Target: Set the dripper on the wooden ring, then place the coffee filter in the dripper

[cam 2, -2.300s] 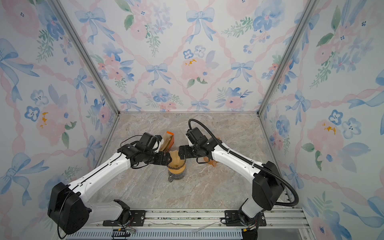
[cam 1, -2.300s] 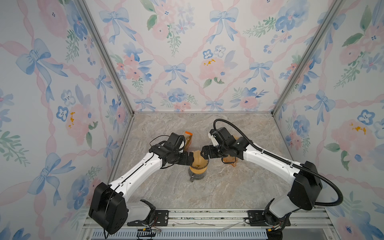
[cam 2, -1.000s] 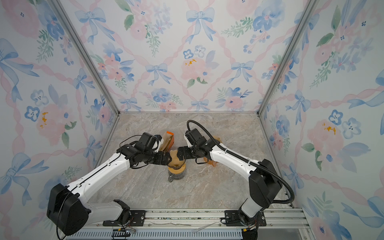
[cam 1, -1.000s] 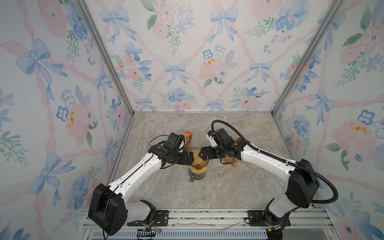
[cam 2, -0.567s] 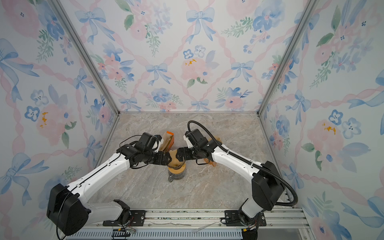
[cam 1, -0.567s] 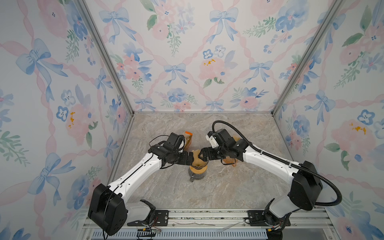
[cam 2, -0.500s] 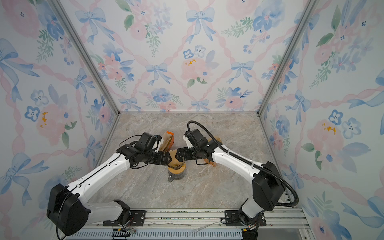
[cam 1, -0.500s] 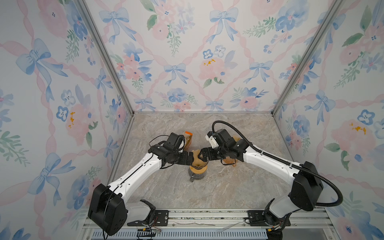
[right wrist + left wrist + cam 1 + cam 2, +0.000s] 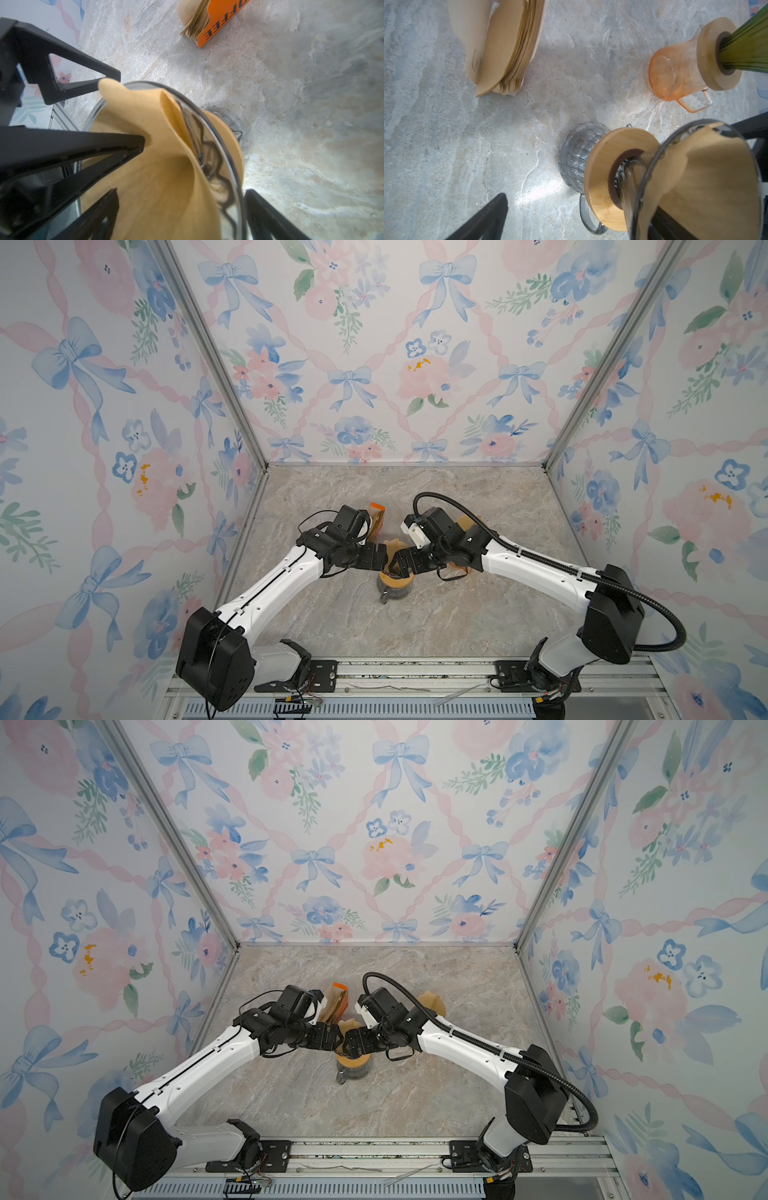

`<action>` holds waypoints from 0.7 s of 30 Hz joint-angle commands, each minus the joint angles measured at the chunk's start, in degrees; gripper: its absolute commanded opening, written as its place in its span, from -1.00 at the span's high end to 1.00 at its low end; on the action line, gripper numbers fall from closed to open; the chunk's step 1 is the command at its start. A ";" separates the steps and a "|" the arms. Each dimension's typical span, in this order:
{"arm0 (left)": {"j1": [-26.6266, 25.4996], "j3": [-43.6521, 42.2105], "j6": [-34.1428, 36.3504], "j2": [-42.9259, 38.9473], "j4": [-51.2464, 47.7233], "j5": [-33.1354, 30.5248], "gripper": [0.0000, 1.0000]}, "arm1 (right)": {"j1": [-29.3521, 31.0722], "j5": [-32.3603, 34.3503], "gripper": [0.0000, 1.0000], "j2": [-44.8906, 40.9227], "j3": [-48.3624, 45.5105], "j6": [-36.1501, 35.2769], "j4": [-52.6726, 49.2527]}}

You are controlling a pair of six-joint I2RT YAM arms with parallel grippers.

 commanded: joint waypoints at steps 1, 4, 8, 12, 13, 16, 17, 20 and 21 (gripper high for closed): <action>-0.38 -0.13 -0.08 -0.79 -0.78 0.06 -0.95 | 0.66 -0.40 -0.92 -1.03 -0.90 -0.78 -2.47; -0.45 -0.07 -0.02 -0.69 -0.79 0.21 -0.95 | 0.84 -0.29 -0.93 -1.30 -1.18 -0.89 -2.79; -0.46 0.03 0.06 -0.31 -0.77 0.26 -0.95 | 0.65 1.02 -0.93 -1.55 -0.94 -0.55 -3.35; -0.46 0.01 0.07 -0.34 -0.78 0.30 -0.95 | -0.96 1.49 -0.93 -2.88 -0.64 0.82 -2.52; -0.41 0.01 0.05 -0.57 -0.79 0.30 -0.95 | -1.34 1.45 -0.93 -3.34 -0.64 1.17 -2.29; -0.39 0.00 -0.01 -0.54 -0.77 0.13 -0.95 | -2.21 1.87 -0.93 -3.94 -0.18 1.54 -2.64; -0.37 0.01 0.05 -0.45 -0.79 0.12 -0.95 | -2.49 2.25 -0.93 -3.89 0.17 1.48 -3.35; -0.38 0.35 0.10 -0.07 -0.79 0.20 -0.95 | -2.94 4.67 -0.93 -3.13 1.55 1.38 -5.95; -0.38 0.53 0.16 0.05 -0.79 0.15 -0.95 | -3.15 5.40 -0.93 -2.81 2.00 1.21 -6.82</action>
